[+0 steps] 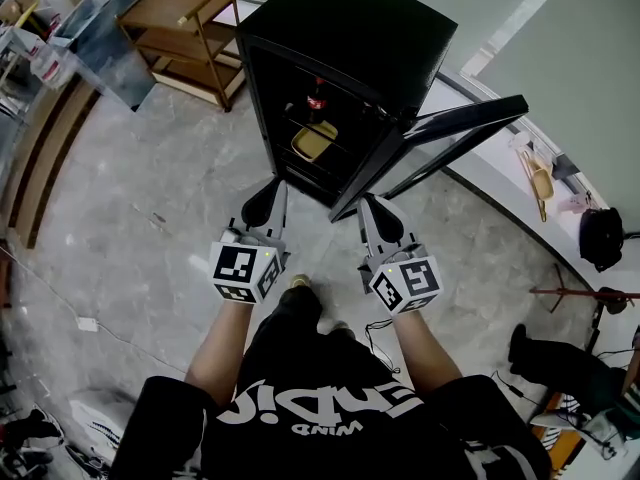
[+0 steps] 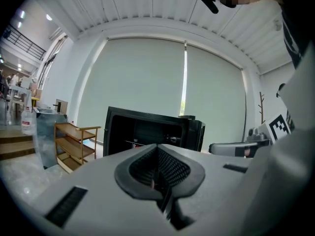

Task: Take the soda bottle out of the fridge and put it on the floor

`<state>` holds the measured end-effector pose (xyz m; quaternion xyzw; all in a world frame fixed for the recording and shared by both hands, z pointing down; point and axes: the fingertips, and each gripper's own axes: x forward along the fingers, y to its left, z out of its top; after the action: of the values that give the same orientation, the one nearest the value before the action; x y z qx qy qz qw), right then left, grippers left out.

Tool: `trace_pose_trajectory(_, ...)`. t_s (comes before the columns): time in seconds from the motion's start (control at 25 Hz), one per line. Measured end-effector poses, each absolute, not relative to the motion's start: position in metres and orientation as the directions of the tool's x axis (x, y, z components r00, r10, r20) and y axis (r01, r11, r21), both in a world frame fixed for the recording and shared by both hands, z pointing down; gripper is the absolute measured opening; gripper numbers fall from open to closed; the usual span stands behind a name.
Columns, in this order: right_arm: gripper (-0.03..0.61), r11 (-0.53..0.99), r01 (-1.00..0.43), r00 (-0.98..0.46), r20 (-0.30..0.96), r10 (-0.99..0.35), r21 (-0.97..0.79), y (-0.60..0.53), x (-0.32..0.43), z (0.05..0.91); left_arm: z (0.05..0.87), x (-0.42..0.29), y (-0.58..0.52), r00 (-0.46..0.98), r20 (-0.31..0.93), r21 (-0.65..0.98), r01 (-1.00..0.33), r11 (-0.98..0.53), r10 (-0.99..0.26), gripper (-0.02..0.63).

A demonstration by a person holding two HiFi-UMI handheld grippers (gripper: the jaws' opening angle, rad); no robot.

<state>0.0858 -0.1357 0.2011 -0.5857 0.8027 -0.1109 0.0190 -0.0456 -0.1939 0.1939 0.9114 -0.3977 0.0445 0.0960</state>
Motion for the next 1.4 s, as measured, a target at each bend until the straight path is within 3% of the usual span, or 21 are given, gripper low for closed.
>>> trace_pose_trajectory(0.68,0.023,0.277,-0.942,-0.293,0.060,-0.954,-0.187,-0.161,0.086,0.280,0.276,-0.012,-0.258,0.692,0.113,0.145,-0.721,-0.678,-0.713,0.015)
trace_pose_trajectory(0.72,0.023,0.276,-0.942,-0.292,0.062,-0.954,-0.189,-0.163,0.087,0.284,0.282,-0.011,-0.263,0.694,0.114,0.159,-0.719,-0.677,-0.711,0.079)
trace_pose_trajectory(0.8,0.023,0.274,-0.942,-0.291,0.064,-0.955,-0.192,-0.165,0.088,0.288,0.292,-0.008,-0.271,0.694,0.109,0.182,-0.718,-0.672,-0.712,0.270)
trace_pose_trajectory(0.88,0.023,0.273,-0.942,-0.290,0.066,-0.955,-0.194,-0.169,0.089,0.290,0.299,-0.005,-0.279,0.688,0.107,0.175,-0.724,-0.667,-0.718,0.352)
trace_pose_trajectory(1.4,0.023,0.240,-0.944,-0.264,0.080,-0.961,-0.226,-0.183,0.092,0.304,0.349,0.036,-0.355,0.697,0.143,0.095,-0.717,-0.691,-0.703,0.368)
